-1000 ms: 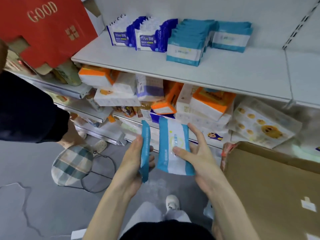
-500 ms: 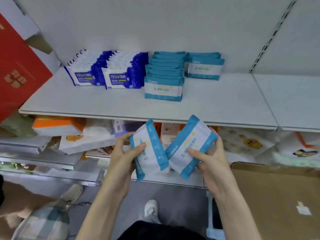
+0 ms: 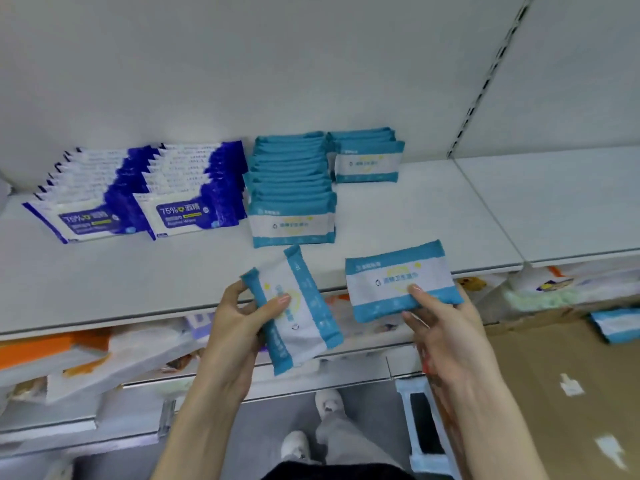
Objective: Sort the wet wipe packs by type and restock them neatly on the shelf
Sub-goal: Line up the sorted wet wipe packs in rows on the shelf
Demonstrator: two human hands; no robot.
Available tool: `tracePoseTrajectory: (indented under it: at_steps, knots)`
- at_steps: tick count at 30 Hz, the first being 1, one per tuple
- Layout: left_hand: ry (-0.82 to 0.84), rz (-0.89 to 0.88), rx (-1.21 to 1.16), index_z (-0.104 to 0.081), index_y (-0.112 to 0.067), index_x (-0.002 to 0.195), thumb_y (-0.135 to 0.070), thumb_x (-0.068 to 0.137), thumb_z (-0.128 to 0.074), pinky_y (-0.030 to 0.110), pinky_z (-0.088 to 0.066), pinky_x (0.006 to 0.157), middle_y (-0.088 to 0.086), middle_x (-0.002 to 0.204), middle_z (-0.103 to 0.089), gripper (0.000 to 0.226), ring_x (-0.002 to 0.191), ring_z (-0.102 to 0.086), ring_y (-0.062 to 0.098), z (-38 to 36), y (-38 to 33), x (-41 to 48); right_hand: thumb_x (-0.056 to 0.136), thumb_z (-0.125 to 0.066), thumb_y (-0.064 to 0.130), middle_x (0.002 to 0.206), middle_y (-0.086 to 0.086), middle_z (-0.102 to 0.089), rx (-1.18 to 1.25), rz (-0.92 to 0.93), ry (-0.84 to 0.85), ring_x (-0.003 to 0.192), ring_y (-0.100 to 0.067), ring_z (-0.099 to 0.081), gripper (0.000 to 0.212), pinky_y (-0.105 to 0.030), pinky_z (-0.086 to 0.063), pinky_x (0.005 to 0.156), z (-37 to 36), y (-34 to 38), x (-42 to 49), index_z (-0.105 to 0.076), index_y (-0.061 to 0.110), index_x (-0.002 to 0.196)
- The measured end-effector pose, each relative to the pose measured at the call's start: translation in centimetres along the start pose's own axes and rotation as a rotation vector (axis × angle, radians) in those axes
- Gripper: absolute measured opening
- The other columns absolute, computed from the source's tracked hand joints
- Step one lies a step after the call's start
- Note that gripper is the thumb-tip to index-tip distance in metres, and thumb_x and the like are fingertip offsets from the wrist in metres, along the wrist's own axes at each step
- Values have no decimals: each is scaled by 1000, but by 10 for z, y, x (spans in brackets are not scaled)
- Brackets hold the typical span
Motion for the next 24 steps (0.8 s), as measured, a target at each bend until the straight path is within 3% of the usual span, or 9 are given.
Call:
tracePoseTrajectory:
  at_steps: [3,4,9,13,17,20,24]
  knots:
    - [18,49,-30,-63,0,110,-23,67,-71,55,-55,83,16,98,-73,49,86,-69,30,-10,-4,12,82,-65,-1,98,-10,-71,5,40,1,79,-19,-71,29,-26,-59,63,-1,15,21,-60,10,108]
    - [16,59,-33,-66,-1,105,-25,70,-69,57,-52,86,17,99,-72,43,88,-68,31,-13,-7,16,82,-65,-2,99,-11,-71,16,31,6,82,-20,-71,29,-27,-59,64,-2,18,30,-60,10,108]
    - [10,52,-68,-66,-8,104,-18,90,-55,30,-59,61,10,96,-74,20,77,-72,17,-27,-21,34,80,-64,-12,113,-15,-68,-52,22,56,99,-29,-68,43,-31,-59,71,-6,36,90,-55,0,120]
    - [54,21,16,-64,-13,108,-9,89,-55,29,-59,63,8,97,-74,22,79,-72,18,-40,-32,46,79,-70,-5,112,-6,-67,-372,243,99,101,-21,-67,43,-29,-59,75,-23,64,139,-56,8,118]
    - [42,-10,107,-62,-16,114,-11,84,-60,31,-60,67,7,100,-74,30,87,-72,23,-45,-40,53,79,-75,9,108,6,-65,-705,505,106,97,-13,-64,38,-28,-52,81,-60,91,179,-59,17,113]
    - [26,-80,108,-65,-11,111,-14,78,-62,28,-59,63,11,99,-74,34,86,-72,24,-50,-52,55,80,-74,21,103,8,-64,-867,593,141,94,-14,-62,34,-25,-48,78,-84,96,209,-63,16,112]
    - [-32,-184,203,-69,-11,101,-10,76,-65,24,-57,60,6,92,-75,25,81,-73,21,-54,-71,51,73,-63,53,86,-4,-63,-1138,707,71,82,-30,-58,44,-46,-51,71,-101,97,237,-59,13,92]
Point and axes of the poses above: each hand's wrist, its own x-axis towards the middle knuckle, its own z-axis out of the back of the hand, y = z × x, the point moved 9 cm from there along x, towards the middle knuckle
